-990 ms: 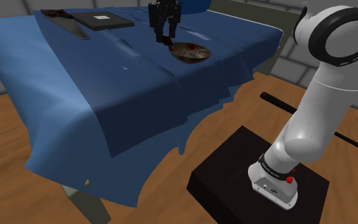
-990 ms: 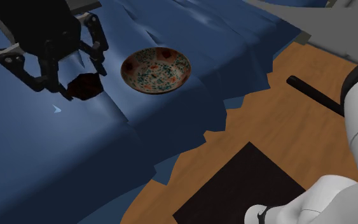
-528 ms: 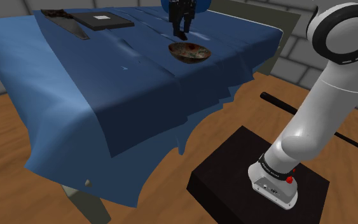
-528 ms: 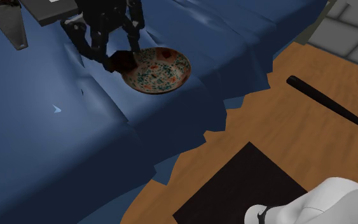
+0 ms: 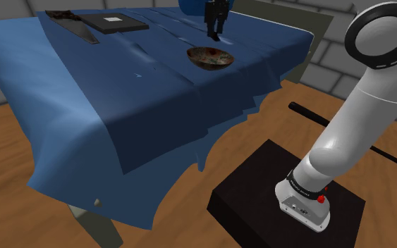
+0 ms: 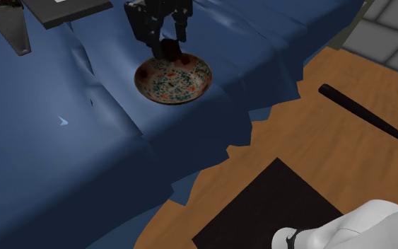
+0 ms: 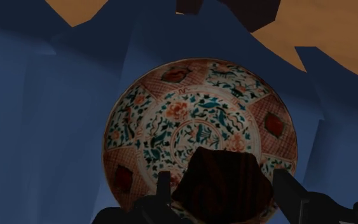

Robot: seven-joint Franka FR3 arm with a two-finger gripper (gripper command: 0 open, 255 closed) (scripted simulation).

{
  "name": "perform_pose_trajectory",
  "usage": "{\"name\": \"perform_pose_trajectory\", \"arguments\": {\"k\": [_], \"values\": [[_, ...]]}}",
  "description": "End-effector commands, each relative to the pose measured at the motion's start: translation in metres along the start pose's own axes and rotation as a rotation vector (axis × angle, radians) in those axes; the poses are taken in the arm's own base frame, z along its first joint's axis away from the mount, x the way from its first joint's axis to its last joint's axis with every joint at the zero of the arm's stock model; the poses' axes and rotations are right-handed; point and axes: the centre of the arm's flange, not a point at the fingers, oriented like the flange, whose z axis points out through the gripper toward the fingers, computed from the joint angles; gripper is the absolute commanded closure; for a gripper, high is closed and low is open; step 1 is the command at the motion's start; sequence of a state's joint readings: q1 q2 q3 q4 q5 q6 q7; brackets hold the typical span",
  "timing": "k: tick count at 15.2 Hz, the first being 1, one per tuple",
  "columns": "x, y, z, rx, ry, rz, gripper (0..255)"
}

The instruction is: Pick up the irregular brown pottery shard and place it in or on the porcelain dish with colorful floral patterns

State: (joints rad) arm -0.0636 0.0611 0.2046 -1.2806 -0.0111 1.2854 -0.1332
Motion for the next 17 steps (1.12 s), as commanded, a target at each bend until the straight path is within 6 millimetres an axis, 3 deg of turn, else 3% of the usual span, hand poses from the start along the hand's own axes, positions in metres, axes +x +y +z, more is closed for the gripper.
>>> {"name": "perform_pose_trajectory", "arguments": {"k": [1,13,17], "values": [[0.002,0.004,0.009,0.000,0.000,-0.001,255],[0.006,0.005,0.071,0.000,0.000,-0.001,255],[0.006,0.005,0.071,0.000,0.000,-0.001,255]]}}
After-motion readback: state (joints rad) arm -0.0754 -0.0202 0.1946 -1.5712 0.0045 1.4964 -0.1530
